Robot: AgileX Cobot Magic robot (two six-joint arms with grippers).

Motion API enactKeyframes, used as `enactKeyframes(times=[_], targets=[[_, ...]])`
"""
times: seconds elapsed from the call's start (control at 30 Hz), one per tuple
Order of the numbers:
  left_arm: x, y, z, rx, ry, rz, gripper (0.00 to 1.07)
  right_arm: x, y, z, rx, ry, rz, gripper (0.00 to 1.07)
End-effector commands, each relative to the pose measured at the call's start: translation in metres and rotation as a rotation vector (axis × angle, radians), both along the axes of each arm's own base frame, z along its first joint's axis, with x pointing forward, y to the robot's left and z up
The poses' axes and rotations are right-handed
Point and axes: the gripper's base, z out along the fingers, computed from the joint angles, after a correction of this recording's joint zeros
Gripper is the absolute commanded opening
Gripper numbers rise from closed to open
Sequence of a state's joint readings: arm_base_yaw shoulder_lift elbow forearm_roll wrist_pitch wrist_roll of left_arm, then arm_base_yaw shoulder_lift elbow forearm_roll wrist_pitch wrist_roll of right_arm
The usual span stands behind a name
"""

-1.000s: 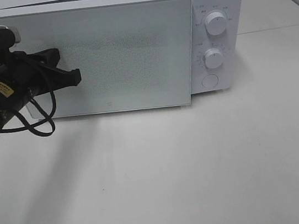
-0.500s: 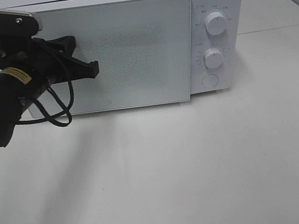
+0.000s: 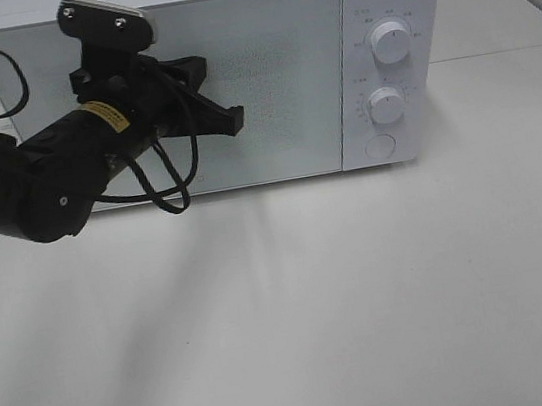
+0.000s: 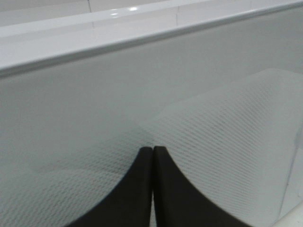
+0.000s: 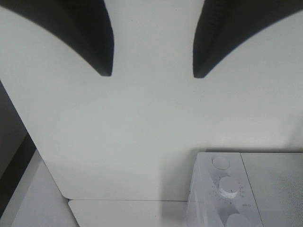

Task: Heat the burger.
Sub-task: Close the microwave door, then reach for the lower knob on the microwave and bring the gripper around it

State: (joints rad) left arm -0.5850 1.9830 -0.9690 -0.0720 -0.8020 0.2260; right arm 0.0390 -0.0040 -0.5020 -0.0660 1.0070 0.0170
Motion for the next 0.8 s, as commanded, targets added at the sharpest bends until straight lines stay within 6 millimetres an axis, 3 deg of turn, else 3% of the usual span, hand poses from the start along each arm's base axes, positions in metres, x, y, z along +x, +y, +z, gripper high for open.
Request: enactKeyframes(times=[0.03,0.43,0.5,0.8], targets=[[0.028,0.010,0.020,-0.147,-0.041,0.183,0.01,-0.004,-0.001,0.000,0.001,-0.037,-0.004,0.50],[0.011,-0.019,0.028,-0.093,-0.047,0.102,0.01,-0.004,-0.001,0.000,0.001,-0.037,-0.004,0.50],[-0.002,-0.032,0.038,-0.022,-0.047,0.050,0.01,-0.004,-0.001,0.000,0.001,-0.037,-0.004,0.50],[-0.032,-0.049,0.060,0.022,0.087,-0.065,0.01,-0.004,-0.001,0.000,0.001,-0.037,-0.004,0.50]])
